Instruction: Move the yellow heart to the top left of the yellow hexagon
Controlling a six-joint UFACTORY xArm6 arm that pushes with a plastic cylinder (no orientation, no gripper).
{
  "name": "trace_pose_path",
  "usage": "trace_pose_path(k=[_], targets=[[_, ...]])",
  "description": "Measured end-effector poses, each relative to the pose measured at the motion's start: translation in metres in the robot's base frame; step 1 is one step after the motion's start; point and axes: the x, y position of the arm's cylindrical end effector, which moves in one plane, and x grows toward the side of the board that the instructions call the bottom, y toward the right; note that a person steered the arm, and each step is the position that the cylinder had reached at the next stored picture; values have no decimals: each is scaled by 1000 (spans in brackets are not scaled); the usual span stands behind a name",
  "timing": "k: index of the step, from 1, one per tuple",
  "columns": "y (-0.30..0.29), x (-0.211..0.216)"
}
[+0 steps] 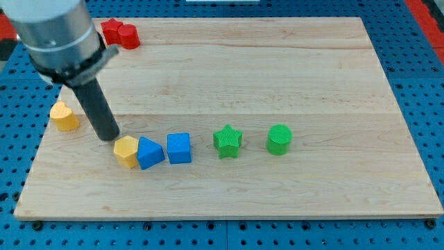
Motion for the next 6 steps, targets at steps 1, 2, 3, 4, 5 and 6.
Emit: trace_pose_path(k=[1, 2, 3, 4, 5, 6], targets=[[-32, -62], [-115, -97], [-120, -74], [-104, -8], [-92, 32], [-113, 9]])
